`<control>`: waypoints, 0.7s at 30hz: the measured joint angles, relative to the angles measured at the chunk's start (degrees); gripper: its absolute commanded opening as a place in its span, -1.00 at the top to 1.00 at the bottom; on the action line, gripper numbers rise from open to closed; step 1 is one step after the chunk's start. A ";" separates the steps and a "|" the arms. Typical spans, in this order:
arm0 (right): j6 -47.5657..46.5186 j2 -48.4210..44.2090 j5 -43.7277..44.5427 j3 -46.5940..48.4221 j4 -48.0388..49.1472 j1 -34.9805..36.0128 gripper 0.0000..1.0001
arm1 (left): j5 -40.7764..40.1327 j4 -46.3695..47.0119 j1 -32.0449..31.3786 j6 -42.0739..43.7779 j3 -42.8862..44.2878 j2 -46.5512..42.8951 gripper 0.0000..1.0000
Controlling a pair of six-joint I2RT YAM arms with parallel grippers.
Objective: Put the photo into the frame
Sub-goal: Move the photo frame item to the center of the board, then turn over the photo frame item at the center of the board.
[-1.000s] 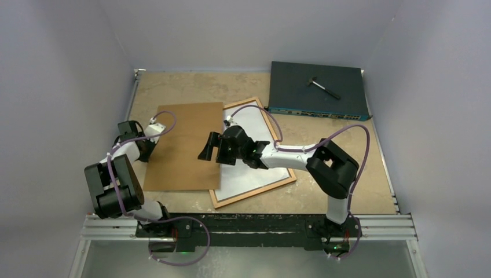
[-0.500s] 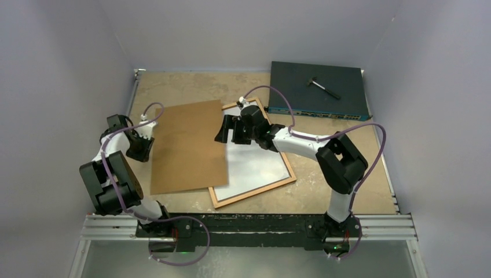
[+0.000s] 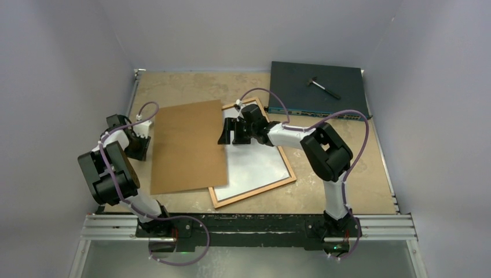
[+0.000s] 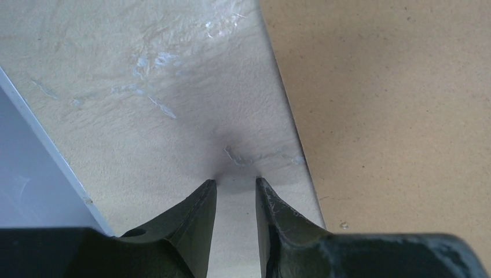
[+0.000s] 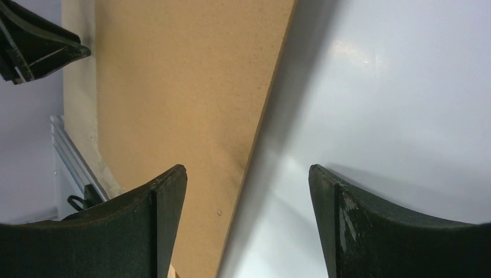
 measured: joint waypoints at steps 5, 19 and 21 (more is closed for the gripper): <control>0.24 0.79 -3.10 0.02 2.82 -0.72 -0.50 | 0.24 1.22 -0.22 -1.60 -0.04 0.28 0.55; 3.19 4.81 -8.44 0.31 9.09 -1.36 -0.33 | 0.57 4.66 -2.19 -3.82 -0.98 0.20 0.69; 4.02 5.01 -9.38 0.39 10.21 -1.40 -0.24 | 0.57 4.74 -2.32 -4.02 -1.01 0.20 0.70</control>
